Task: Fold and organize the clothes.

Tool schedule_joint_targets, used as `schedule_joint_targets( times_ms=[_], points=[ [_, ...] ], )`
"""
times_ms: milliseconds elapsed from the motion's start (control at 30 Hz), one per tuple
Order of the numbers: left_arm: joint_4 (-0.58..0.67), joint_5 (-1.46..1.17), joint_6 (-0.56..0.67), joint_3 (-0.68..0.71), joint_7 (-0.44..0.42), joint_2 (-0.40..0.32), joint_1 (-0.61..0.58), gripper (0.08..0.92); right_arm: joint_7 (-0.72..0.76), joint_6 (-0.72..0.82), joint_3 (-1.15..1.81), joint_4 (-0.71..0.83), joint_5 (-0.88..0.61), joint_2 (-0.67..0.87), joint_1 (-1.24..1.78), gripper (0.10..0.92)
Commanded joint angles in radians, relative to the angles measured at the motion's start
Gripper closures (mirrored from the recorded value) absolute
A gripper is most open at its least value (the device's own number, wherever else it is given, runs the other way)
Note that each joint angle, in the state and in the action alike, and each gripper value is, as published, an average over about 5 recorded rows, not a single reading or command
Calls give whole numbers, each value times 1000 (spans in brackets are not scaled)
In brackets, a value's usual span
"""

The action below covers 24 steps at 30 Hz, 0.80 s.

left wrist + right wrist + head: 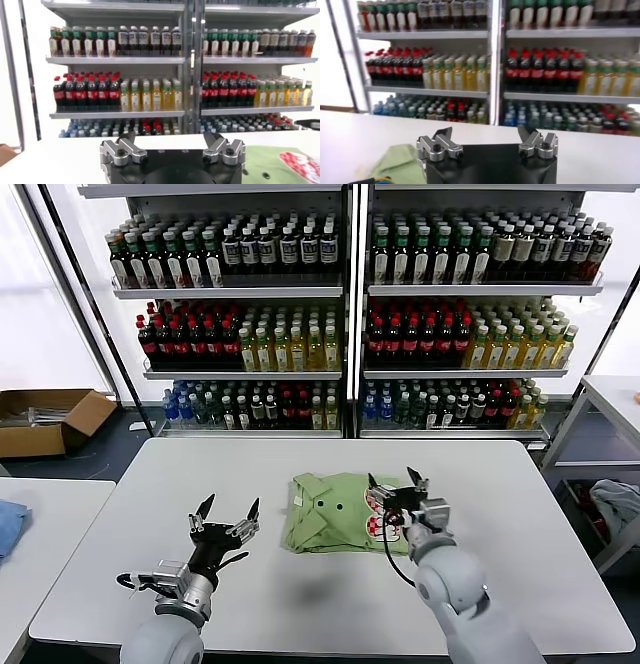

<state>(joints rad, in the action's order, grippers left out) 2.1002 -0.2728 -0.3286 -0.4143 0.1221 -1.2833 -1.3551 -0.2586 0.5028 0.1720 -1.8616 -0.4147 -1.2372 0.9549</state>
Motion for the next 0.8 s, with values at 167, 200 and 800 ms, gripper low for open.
schedule_joint_targets(
  times_ms=[167, 200, 800],
  points=[
    [-34, -6, -4, -39, 2, -1, 5, 177, 26, 13, -224, 423, 2, -159, -280, 203],
    [-36, -6, -4, -39, 2, -1, 5, 177, 25, 12, -227, 435, 7, -169, -282, 203],
    [-47, -17, -5, -34, 0, 3, 13, 177, -6, 39, -208, 459, 58, -206, -222, 203]
  ],
)
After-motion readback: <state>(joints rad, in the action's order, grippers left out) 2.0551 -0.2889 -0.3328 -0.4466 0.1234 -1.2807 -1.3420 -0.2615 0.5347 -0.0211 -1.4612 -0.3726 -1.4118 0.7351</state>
